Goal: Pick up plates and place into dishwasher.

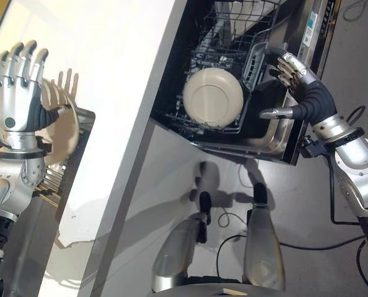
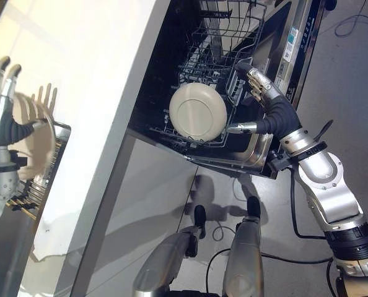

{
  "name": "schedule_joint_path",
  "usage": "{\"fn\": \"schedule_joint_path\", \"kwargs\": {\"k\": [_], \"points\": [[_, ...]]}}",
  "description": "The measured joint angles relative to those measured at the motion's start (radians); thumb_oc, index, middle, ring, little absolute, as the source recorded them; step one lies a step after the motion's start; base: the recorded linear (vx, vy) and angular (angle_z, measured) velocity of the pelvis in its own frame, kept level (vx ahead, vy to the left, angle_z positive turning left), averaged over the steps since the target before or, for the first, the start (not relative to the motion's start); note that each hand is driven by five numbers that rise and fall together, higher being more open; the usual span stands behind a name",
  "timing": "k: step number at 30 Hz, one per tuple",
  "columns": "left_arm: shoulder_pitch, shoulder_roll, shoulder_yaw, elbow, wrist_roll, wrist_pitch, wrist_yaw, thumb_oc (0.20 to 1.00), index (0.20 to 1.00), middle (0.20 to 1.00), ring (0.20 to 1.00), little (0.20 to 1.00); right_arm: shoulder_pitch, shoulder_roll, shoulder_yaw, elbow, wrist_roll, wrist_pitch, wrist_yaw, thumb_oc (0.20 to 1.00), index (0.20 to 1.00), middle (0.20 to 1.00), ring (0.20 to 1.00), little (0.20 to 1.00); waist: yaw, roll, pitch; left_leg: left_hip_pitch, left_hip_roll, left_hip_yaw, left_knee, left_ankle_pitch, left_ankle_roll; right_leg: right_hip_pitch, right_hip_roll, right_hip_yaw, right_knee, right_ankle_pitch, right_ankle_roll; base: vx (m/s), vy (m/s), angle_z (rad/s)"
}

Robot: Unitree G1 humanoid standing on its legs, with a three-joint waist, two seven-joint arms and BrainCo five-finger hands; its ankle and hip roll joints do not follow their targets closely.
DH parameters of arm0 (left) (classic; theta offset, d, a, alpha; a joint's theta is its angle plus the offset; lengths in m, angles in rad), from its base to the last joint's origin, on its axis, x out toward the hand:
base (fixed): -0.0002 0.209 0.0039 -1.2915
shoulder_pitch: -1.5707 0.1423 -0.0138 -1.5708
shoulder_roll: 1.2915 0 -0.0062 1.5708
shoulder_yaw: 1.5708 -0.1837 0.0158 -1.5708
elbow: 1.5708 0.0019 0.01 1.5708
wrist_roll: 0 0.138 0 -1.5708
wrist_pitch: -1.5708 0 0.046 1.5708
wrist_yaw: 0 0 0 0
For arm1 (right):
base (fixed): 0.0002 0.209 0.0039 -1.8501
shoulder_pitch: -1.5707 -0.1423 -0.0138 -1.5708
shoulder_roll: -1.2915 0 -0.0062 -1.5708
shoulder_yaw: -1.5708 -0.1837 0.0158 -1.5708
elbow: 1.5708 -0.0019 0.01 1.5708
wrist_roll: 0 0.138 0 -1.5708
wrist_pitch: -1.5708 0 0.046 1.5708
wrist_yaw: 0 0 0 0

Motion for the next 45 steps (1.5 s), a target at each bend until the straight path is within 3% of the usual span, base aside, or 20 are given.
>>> {"fn": "schedule_joint_path", "kwargs": {"k": [2,3,4,5,6,12,16,20,28,34,35,36,37,38,41,45], "points": [[0.033,0.0,0.0,0.0,-0.001,-0.028,-0.036,1.0,1.0,1.0,1.0,1.0,0.001,-0.003,-0.002,0.0,0.002,0.0,0.004,1.0,1.0,1.0,1.0,1.0,0.005,0.0,0.0,0.0,0.0,-0.004,0.001,0.001,-0.001,0.001,-0.001,-0.004,0.002,0.0,-0.001,-0.03,0.002,0.04],[0.04,0.0,0.0,-0.002,-0.001,-0.045,-0.053,0.934,0.934,0.934,0.934,0.934,0.001,-0.003,-0.003,0.0,0.006,0.0,0.007,1.0,1.0,1.0,1.0,1.0,0.01,0.0,0.0,0.0,0.0,-0.006,0.001,0.002,-0.001,0.002,-0.001,-0.006,0.002,-0.001,-0.001,-0.03,-0.004,0.07],[0.043,0.0,0.0,-0.007,-0.006,-0.056,-0.07,0.542,0.542,0.542,0.542,0.542,0.001,-0.004,-0.005,0.0,0.009,0.0,0.008,1.0,1.0,1.0,1.0,1.0,0.017,0.001,0.0,0.0,0.0,-0.009,0.001,0.003,-0.002,0.003,-0.002,-0.009,0.003,-0.001,-0.002,-0.03,-0.009,0.11],[0.047,0.0,0.0,-0.012,-0.013,-0.068,-0.083,0.247,0.247,0.247,0.247,0.247,0.001,-0.004,-0.006,0.0,0.01,0.0,0.008,1.0,1.0,1.0,1.0,1.0,0.02,0.001,-0.001,0.0,0.0,-0.016,0.001,0.006,-0.003,0.006,-0.004,-0.016,0.004,-0.002,-0.003,-0.02,-0.011,0.17],[0.053,0.0,0.003,-0.018,-0.019,-0.081,-0.097,0.2,0.2,0.2,0.2,0.2,0.002,-0.004,-0.007,0.0,0.01,0.0,0.009,1.0,1.0,1.0,1.0,1.0,0.022,0.002,-0.001,0.001,-0.001,-0.025,0.0,0.009,-0.004,0.009,-0.007,-0.024,0.002,-0.005,-0.005,-0.02,-0.015,0.23],[0.098,0.001,0.03,-0.066,-0.04,-0.155,-0.174,0.2,0.2,0.2,0.2,0.2,0.023,-0.005,-0.061,0.0,0.027,-0.001,0.017,1.0,1.0,1.0,1.0,1.0,0.05,0.011,-0.007,0.01,-0.002,-0.048,-0.004,0.015,-0.006,0.028,-0.013,-0.049,0.002,-0.012,-0.01,-0.01,-0.017,0.12],[0.123,0.0,0.038,-0.073,-0.041,-0.182,-0.183,0.2,0.2,0.2,0.2,0.2,0.031,-0.015,-0.084,-0.002,0.028,-0.002,0.018,1.0,1.0,1.0,1.0,1.0,0.065,0.032,-0.023,0.016,-0.004,-0.057,-0.007,0.015,-0.006,0.037,-0.016,-0.058,0.003,-0.018,-0.01,0.0,-0.004,0.05],[0.144,0.0,0.072,-0.077,-0.046,-0.192,-0.183,0.2,0.2,0.2,0.2,0.2,0.043,-0.041,-0.088,-0.001,0.032,-0.002,0.021,1.0,1.0,1.0,1.0,1.0,0.071,0.048,-0.035,0.016,-0.003,-0.066,-0.008,0.015,-0.007,0.04,-0.015,-0.066,0.005,-0.019,-0.009,-0.01,-0.021,0.04],[0.153,0.0,0.096,-0.077,-0.046,-0.197,-0.179,0.2,0.2,0.2,0.2,0.2,0.046,-0.042,-0.115,-0.001,0.047,-0.012,0.029,1.0,1.0,1.0,1.0,1.0,0.071,0.048,-0.041,0.017,-0.003,-0.073,-0.006,0.016,-0.007,0.046,-0.014,-0.073,0.003,-0.019,-0.009,-0.01,-0.027,0.02],[0.155,0.0,0.097,-0.075,-0.049,-0.192,-0.158,0.2,0.2,0.2,0.2,0.2,0.091,-0.04,-0.115,-0.002,0.048,-0.025,0.038,1.0,1.0,1.0,1.0,1.0,0.074,0.043,-0.089,0.017,-0.003,-0.081,-0.009,0.016,-0.007,0.054,-0.015,-0.084,-0.005,-0.02,-0.009,0.0,-0.027,0.04],[0.155,-0.001,0.097,-0.07,-0.062,-0.192,-0.148,0.253,0.253,0.253,0.253,0.253,0.094,-0.04,-0.115,-0.001,0.048,-0.027,0.038,1.0,1.0,1.0,1.0,1.0,0.074,0.042,-0.094,0.017,-0.003,-0.082,-0.009,0.015,-0.007,0.055,-0.014,-0.085,-0.005,-0.02,-0.009,0.0,0.0,0.0],[0.16,-0.007,0.098,-0.066,-0.1,-0.192,-0.144,0.501,0.501,0.501,0.501,0.501,0.1,-0.04,-0.115,-0.002,0.048,-0.031,0.038,1.0,1.0,1.0,1.0,1.0,0.074,0.041,-0.1,0.019,-0.002,-0.084,-0.009,0.015,-0.007,0.059,-0.014,-0.088,-0.005,-0.02,-0.009,0.01,-0.035,0.04],[0.16,-0.025,0.106,-0.064,-0.146,-0.191,-0.142,0.893,0.893,0.893,0.893,0.893,0.111,-0.038,-0.115,-0.001,0.048,-0.033,0.037,1.0,1.0,1.0,1.0,1.0,0.074,0.04,-0.103,0.026,-0.002,-0.086,-0.01,0.015,-0.007,0.068,-0.014,-0.09,-0.006,-0.02,-0.009,-0.01,-0.062,0.04],[0.167,-0.05,0.12,-0.063,-0.188,-0.192,-0.145,1.0,1.0,1.0,1.0,1.0,0.122,-0.036,-0.115,-0.001,0.048,-0.035,0.037,1.0,1.0,1.0,1.0,1.0,0.074,0.038,-0.106,0.034,-0.002,-0.087,-0.013,0.015,-0.008,0.075,-0.014,-0.091,-0.007,-0.022,-0.009,-0.03,-0.096,0.05],[0.214,-0.18,0.192,-0.057,-0.342,-0.183,-0.244,1.0,1.0,1.0,1.0,1.0,0.17,0.009,-0.129,-0.002,0.045,-0.045,0.036,1.0,1.0,1.0,1.0,1.0,0.077,0.021,-0.136,0.035,0.0,-0.098,-0.013,0.014,-0.01,0.081,-0.017,-0.101,-0.011,-0.032,-0.013,-0.04,-0.111,0.08],[0.275,-0.229,0.185,-0.035,-0.379,-0.126,-0.398,1.0,1.0,1.0,1.0,1.0,0.184,0.041,-0.13,-0.005,0.044,-0.044,0.02,1.0,1.0,1.0,1.0,1.0,0.085,-0.008,-0.15,0.034,0.004,-0.112,-0.013,0.013,-0.012,0.087,-0.014,-0.115,-0.011,-0.036,-0.019,-0.02,-0.073,0.08]]}}
